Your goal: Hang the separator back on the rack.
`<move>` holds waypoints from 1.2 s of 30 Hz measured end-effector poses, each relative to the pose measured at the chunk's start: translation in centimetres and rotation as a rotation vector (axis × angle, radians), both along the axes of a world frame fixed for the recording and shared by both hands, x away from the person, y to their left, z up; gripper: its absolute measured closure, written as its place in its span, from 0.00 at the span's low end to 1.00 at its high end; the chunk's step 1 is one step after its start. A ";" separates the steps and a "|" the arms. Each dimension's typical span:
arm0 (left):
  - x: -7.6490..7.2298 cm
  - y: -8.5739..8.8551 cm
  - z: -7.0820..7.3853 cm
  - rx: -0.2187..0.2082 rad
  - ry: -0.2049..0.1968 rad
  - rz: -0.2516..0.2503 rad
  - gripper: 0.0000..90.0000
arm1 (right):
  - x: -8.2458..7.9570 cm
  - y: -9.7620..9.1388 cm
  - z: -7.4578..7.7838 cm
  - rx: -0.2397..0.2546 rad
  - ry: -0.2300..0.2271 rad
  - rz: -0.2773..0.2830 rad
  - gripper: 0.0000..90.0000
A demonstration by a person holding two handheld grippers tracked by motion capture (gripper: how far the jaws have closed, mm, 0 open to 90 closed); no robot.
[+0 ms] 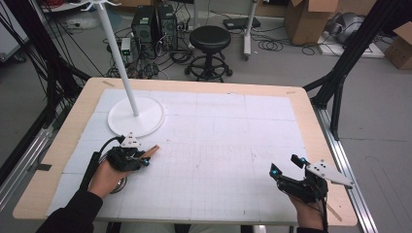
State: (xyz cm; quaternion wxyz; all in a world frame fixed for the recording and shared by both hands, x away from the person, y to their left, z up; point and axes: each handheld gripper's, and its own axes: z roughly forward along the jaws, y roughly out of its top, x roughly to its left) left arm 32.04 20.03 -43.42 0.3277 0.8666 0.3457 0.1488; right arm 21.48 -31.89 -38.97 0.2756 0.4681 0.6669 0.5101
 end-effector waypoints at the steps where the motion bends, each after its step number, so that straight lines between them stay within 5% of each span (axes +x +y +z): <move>1: 0.0 0.0 0.0 0.000 0.000 0.000 0.73 | 0.0 0.0 0.0 0.000 0.000 0.000 0.18; 10: -0.1 0.1 0.2 -0.009 0.011 0.012 0.75 | 0.0 0.0 0.0 0.001 0.001 -0.002 0.18; 14: -0.4 0.4 0.8 -0.051 0.000 0.026 0.75 | 0.0 0.0 0.0 0.004 0.003 0.001 0.18; 22: -1.9 1.7 3.2 -0.261 -0.058 0.030 0.75 | 0.0 0.2 0.0 0.012 0.006 0.020 0.18; 26: -2.3 1.8 3.8 -0.303 -0.071 0.018 0.75 | 0.0 0.2 0.1 0.019 0.001 0.033 0.18; 33: -3.6 1.5 5.5 -0.461 -0.112 -0.061 0.75 | 0.1 0.6 0.2 0.029 -0.010 0.106 0.19; 36: -4.1 1.0 5.9 -0.481 -0.124 -0.101 0.75 | 0.2 0.9 0.3 0.054 -0.008 0.157 0.20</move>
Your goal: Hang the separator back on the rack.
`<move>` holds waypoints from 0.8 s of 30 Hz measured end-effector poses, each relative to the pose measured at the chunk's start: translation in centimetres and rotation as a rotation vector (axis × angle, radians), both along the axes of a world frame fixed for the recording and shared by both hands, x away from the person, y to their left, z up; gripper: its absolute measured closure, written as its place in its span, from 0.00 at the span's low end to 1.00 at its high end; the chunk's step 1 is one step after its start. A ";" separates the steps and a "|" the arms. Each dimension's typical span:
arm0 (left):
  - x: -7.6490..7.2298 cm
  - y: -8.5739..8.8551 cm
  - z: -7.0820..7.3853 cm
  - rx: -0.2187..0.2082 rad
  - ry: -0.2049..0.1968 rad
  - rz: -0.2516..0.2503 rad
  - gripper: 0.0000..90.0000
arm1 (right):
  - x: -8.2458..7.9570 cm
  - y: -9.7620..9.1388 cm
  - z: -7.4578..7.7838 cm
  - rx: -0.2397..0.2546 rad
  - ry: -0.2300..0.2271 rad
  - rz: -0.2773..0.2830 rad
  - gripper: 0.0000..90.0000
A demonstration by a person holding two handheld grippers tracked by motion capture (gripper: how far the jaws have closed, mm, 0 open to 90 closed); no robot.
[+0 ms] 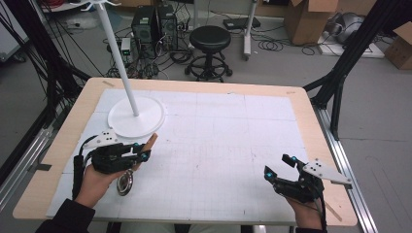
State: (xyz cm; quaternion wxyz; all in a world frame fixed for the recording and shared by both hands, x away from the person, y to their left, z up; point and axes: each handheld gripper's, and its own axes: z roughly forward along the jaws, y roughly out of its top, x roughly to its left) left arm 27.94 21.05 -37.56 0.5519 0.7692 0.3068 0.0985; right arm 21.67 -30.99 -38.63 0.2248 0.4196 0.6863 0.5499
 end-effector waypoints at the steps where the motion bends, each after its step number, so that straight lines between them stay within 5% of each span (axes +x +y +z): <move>1: -0.2 -0.2 0.1 -0.006 -0.008 -0.014 0.75 | 0.0 0.1 0.0 0.004 0.002 0.010 0.20; 14: -2.0 -2.8 1.1 -0.146 -0.065 -0.194 0.75 | 0.2 2.5 0.8 0.040 -0.013 0.192 0.20; 24: -3.3 -4.7 1.6 -0.167 -0.107 -0.293 0.75 | 0.4 5.2 2.1 0.123 -0.042 0.331 0.27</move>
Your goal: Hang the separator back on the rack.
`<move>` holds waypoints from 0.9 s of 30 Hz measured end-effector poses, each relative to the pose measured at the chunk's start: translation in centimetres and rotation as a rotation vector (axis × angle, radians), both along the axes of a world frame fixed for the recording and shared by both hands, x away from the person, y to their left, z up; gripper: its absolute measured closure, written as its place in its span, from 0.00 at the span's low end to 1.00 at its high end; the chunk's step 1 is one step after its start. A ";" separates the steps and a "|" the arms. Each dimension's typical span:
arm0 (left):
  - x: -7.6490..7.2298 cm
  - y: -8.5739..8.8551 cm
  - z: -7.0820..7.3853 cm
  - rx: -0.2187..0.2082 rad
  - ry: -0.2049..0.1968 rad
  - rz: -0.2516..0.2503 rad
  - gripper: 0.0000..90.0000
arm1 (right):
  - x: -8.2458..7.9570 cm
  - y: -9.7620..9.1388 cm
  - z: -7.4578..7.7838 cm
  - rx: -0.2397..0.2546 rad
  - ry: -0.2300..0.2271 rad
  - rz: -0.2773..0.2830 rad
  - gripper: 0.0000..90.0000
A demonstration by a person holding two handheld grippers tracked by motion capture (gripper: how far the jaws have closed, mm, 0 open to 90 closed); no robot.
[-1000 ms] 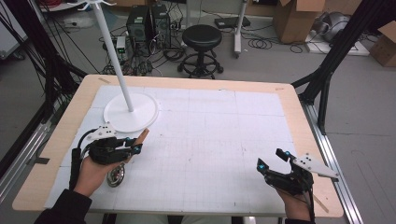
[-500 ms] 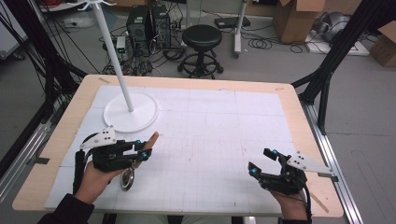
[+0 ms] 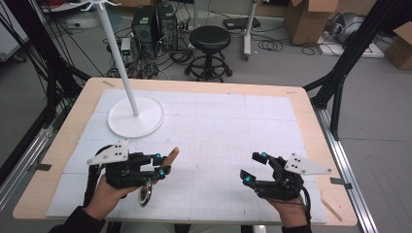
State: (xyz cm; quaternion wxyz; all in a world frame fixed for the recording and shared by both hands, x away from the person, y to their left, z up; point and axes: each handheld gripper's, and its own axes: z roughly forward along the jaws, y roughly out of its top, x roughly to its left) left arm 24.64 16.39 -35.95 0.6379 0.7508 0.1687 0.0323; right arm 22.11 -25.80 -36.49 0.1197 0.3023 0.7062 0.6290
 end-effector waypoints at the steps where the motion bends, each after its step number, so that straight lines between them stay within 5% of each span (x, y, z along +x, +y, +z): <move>1: -0.1 -0.2 0.1 0.002 -0.007 -0.008 0.75 | 0.0 0.4 0.2 0.010 -0.006 0.017 0.29; 16: -1.4 -2.2 0.0 -0.001 -0.039 -0.111 0.75 | 0.6 7.7 2.7 0.068 -0.067 0.351 0.43; 27: -1.7 -2.7 -0.1 -0.036 -0.043 -0.173 0.75 | 1.5 10.8 2.9 0.080 -0.079 0.491 0.56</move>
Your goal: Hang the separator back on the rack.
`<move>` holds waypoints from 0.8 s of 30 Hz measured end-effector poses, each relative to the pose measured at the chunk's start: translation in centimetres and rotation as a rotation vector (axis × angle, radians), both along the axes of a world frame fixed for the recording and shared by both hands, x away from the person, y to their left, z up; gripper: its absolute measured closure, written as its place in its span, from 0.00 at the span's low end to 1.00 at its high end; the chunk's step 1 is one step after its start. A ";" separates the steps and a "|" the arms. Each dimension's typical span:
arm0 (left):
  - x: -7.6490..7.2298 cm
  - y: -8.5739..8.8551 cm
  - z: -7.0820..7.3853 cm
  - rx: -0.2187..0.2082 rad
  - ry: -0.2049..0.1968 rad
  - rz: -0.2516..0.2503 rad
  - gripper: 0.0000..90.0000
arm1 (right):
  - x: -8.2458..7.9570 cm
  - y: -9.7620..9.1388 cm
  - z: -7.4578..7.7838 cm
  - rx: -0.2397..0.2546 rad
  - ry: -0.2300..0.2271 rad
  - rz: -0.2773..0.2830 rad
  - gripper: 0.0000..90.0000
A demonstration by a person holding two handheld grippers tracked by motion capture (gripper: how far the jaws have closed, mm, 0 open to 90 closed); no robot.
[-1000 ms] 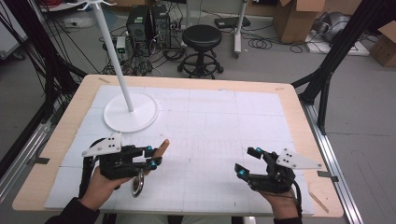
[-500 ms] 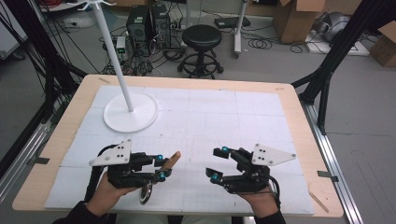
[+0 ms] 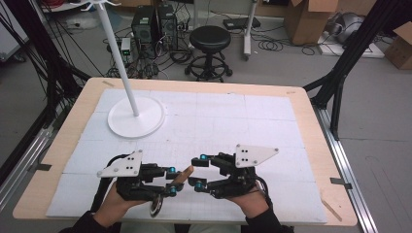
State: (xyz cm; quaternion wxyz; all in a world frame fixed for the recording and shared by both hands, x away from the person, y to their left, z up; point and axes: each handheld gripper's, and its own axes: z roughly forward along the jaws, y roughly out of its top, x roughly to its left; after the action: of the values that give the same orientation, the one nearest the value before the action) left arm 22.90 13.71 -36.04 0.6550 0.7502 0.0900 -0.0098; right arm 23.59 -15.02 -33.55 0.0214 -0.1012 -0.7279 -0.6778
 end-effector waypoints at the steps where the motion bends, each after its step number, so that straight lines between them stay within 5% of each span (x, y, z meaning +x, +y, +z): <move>1: 0.0 0.0 0.0 -0.004 -0.002 -0.007 0.75 | 0.1 0.2 0.0 0.002 -0.003 0.011 0.58; 9: 0.0 -0.1 0.0 -0.024 0.004 -0.034 0.75 | 0.4 1.2 0.0 0.000 -0.014 0.080 0.76; 24: 0.1 0.3 0.0 -0.049 0.014 -0.054 0.75 | 0.1 1.7 0.6 0.001 0.002 0.065 0.78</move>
State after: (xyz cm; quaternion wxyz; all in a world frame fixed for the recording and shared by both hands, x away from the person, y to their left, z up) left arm 23.04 13.96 -36.02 0.6721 0.7359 0.0743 -0.0350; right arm 23.65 -13.31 -32.99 0.0443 -0.0779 -0.7304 -0.6772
